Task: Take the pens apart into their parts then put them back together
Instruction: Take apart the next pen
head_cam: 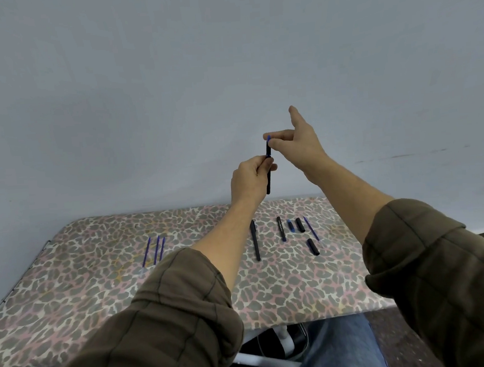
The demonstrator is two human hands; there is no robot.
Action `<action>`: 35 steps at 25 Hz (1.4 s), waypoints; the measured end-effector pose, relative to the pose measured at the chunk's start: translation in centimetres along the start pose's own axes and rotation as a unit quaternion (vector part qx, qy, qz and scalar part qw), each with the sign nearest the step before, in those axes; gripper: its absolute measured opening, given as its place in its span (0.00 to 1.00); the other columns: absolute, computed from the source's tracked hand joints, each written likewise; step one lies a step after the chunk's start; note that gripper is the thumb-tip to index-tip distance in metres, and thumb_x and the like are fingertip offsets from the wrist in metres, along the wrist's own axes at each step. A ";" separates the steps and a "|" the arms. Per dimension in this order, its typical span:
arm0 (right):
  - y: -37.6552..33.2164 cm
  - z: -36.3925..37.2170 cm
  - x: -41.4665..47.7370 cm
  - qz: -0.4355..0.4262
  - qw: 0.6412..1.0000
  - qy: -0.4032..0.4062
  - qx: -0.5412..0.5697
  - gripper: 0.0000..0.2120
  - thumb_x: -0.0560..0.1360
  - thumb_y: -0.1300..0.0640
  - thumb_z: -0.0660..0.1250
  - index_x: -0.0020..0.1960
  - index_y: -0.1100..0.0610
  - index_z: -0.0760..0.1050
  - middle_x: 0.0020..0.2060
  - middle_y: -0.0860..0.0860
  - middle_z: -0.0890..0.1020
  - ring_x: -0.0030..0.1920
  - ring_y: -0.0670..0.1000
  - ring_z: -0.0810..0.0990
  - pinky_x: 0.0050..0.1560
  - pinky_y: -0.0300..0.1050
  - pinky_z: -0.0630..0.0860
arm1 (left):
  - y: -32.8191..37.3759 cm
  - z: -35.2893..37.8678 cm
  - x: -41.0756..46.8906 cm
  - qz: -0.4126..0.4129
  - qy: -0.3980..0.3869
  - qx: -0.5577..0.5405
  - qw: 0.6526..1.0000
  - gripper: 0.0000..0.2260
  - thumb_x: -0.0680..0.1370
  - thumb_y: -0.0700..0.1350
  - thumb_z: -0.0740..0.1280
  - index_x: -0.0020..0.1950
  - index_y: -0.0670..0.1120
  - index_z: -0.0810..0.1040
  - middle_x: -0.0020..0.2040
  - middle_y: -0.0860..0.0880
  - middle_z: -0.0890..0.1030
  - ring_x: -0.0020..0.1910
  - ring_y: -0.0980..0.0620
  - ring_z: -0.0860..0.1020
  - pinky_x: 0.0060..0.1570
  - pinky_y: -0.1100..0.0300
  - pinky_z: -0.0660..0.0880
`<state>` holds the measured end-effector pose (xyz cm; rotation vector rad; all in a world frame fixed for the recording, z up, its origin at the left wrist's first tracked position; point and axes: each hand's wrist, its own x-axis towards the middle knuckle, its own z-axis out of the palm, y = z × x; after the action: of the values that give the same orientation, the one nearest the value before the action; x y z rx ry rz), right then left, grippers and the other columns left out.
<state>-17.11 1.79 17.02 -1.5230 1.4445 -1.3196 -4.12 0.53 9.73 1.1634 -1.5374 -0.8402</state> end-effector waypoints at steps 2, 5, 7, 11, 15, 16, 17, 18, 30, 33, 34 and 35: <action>-0.1 0.2 0.0 0.000 1.000 0.014 -0.010 0.47 0.77 0.60 0.74 0.86 0.52 0.48 0.49 0.45 0.87 0.59 0.44 0.83 0.62 0.43 0.73 | 0.1 0.0 0.0 0.003 -0.001 0.001 1.000 0.10 0.85 0.51 0.63 0.57 0.51 0.84 0.47 0.58 0.87 0.49 0.61 0.81 0.44 0.65 0.72; -0.1 0.1 0.1 -0.005 0.999 0.029 -0.025 0.44 0.77 0.61 0.74 0.85 0.52 0.52 0.45 0.48 0.87 0.58 0.46 0.83 0.67 0.47 0.73 | 0.2 0.0 -0.1 0.006 -0.003 0.003 1.000 0.10 0.85 0.51 0.63 0.57 0.52 0.84 0.47 0.57 0.87 0.48 0.64 0.80 0.43 0.66 0.71; 0.0 0.1 0.2 -0.011 1.000 0.011 -0.017 0.41 0.79 0.63 0.70 0.85 0.52 0.53 0.46 0.46 0.89 0.60 0.44 0.83 0.67 0.44 0.70 | 0.2 0.0 -0.1 0.006 -0.003 0.001 1.000 0.10 0.85 0.51 0.63 0.57 0.52 0.84 0.48 0.57 0.87 0.48 0.64 0.80 0.43 0.66 0.71; 0.0 0.2 0.1 -0.003 1.000 -0.004 -0.004 0.43 0.78 0.60 0.73 0.85 0.53 0.53 0.51 0.46 0.88 0.61 0.45 0.83 0.60 0.42 0.71 | 0.3 -0.1 -0.1 0.002 -0.003 -0.001 1.000 0.11 0.85 0.51 0.63 0.58 0.51 0.83 0.48 0.57 0.87 0.50 0.59 0.81 0.46 0.64 0.73; 0.1 0.2 0.1 -0.018 0.999 0.020 -0.025 0.41 0.77 0.61 0.75 0.84 0.53 0.58 0.46 0.49 0.88 0.57 0.46 0.84 0.60 0.41 0.73 | 0.3 0.0 -0.3 0.005 -0.005 -0.002 1.000 0.11 0.85 0.51 0.63 0.58 0.51 0.84 0.48 0.57 0.87 0.48 0.62 0.80 0.44 0.66 0.72; 0.2 0.1 0.1 -0.023 0.999 0.014 -0.019 0.39 0.78 0.62 0.73 0.84 0.53 0.58 0.46 0.48 0.88 0.58 0.45 0.84 0.62 0.42 0.73 | 0.4 0.0 -0.3 0.005 -0.004 -0.005 1.000 0.10 0.85 0.50 0.63 0.58 0.52 0.84 0.48 0.57 0.87 0.48 0.63 0.80 0.44 0.67 0.71; 0.2 0.1 0.1 -0.025 1.000 0.004 -0.012 0.37 0.80 0.63 0.70 0.84 0.53 0.57 0.47 0.46 0.89 0.60 0.45 0.83 0.64 0.42 0.72 | 0.5 0.0 -0.2 0.006 -0.002 -0.006 1.000 0.10 0.85 0.50 0.63 0.57 0.52 0.84 0.48 0.56 0.87 0.49 0.62 0.80 0.44 0.67 0.71; 0.2 0.0 0.1 -0.023 1.000 -0.007 -0.008 0.36 0.81 0.64 0.68 0.84 0.54 0.56 0.48 0.44 0.89 0.62 0.44 0.82 0.63 0.41 0.72 | 0.5 -0.1 -0.2 0.006 -0.001 -0.007 1.000 0.10 0.85 0.50 0.63 0.57 0.52 0.84 0.48 0.56 0.87 0.49 0.60 0.80 0.44 0.67 0.71; -0.2 -0.3 0.6 -0.032 0.999 0.026 0.001 0.29 0.81 0.64 0.67 0.80 0.58 0.64 0.45 0.45 0.89 0.58 0.46 0.85 0.69 0.52 0.75 | 0.2 -0.1 -0.6 0.006 -0.005 -0.018 1.000 0.12 0.85 0.49 0.62 0.65 0.50 0.81 0.50 0.54 0.87 0.56 0.56 0.81 0.55 0.59 0.75; -0.3 -0.3 0.7 -0.047 0.998 0.036 -0.007 0.25 0.80 0.64 0.67 0.77 0.57 0.70 0.46 0.46 0.89 0.55 0.47 0.86 0.67 0.55 0.78 | 0.2 0.0 -0.7 0.013 -0.009 -0.016 1.000 0.14 0.85 0.48 0.62 0.71 0.54 0.76 0.49 0.55 0.87 0.56 0.59 0.80 0.49 0.70 0.70; -0.3 -0.3 0.7 -0.050 0.998 0.045 -0.007 0.24 0.80 0.63 0.68 0.76 0.57 0.72 0.47 0.47 0.89 0.54 0.47 0.87 0.66 0.54 0.79 | 0.2 0.1 -0.7 0.015 -0.009 -0.016 1.000 0.15 0.86 0.48 0.61 0.72 0.54 0.76 0.49 0.55 0.87 0.55 0.60 0.80 0.48 0.72 0.68; -0.3 -0.2 0.8 -0.052 0.997 0.054 -0.005 0.23 0.80 0.63 0.68 0.74 0.57 0.73 0.47 0.47 0.89 0.53 0.47 0.87 0.65 0.54 0.80 | 0.2 0.2 -0.8 0.016 -0.009 -0.017 1.000 0.15 0.86 0.47 0.62 0.71 0.54 0.77 0.49 0.55 0.87 0.54 0.61 0.79 0.47 0.73 0.67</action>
<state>-17.33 1.10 17.50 -1.5731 1.4560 -1.4782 -4.30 1.34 9.63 1.1065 -1.5454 -0.8548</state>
